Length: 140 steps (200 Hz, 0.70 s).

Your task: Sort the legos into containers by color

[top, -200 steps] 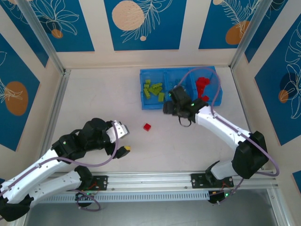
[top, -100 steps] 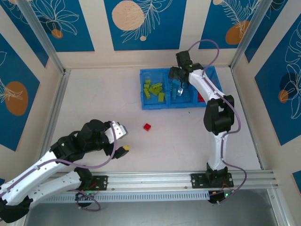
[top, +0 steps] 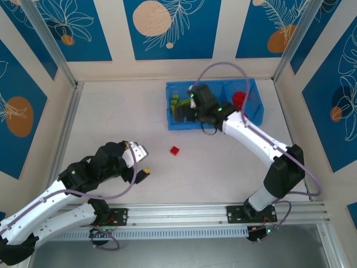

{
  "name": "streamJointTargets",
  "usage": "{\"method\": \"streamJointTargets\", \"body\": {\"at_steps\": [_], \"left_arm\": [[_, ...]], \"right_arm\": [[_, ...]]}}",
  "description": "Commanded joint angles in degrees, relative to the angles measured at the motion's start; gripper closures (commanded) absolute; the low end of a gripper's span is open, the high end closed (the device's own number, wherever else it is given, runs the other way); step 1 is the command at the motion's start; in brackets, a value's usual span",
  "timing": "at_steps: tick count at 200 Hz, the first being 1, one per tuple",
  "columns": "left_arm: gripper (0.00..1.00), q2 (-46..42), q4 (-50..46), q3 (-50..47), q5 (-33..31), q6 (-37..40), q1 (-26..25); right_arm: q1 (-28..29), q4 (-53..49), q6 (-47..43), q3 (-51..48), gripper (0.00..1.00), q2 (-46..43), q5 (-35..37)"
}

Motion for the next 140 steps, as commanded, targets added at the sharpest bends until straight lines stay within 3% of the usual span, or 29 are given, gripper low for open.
{"method": "streamJointTargets", "body": {"at_steps": [1, 39, 79, 123, 140], "left_arm": [[0.00, -1.45, -0.70, -0.55, -1.74, -0.60, 0.57], [0.00, -1.11, -0.59, -0.61, -1.13, -0.46, 0.76], [0.00, -1.19, -0.76, -0.82, -2.09, 0.11, 0.85], [0.00, -1.18, -0.77, -0.98, -2.32, 0.20, 0.85], [0.00, -1.11, -0.67, -1.08, -2.62, 0.24, 0.85]], "right_arm": [[6.48, 2.78, -6.94, -6.83, 0.07, 0.73, 1.17], [11.17, 1.32, -8.59, -8.79, 0.08, 8.27, 4.55], [11.02, 3.07, -10.77, -7.32, 0.14, 16.15, -0.41], [9.55, 2.29, -8.68, -3.17, 0.33, 22.96, -0.12], [9.14, 2.74, -7.92, -3.38, 0.47, 23.15, -1.07]]}}
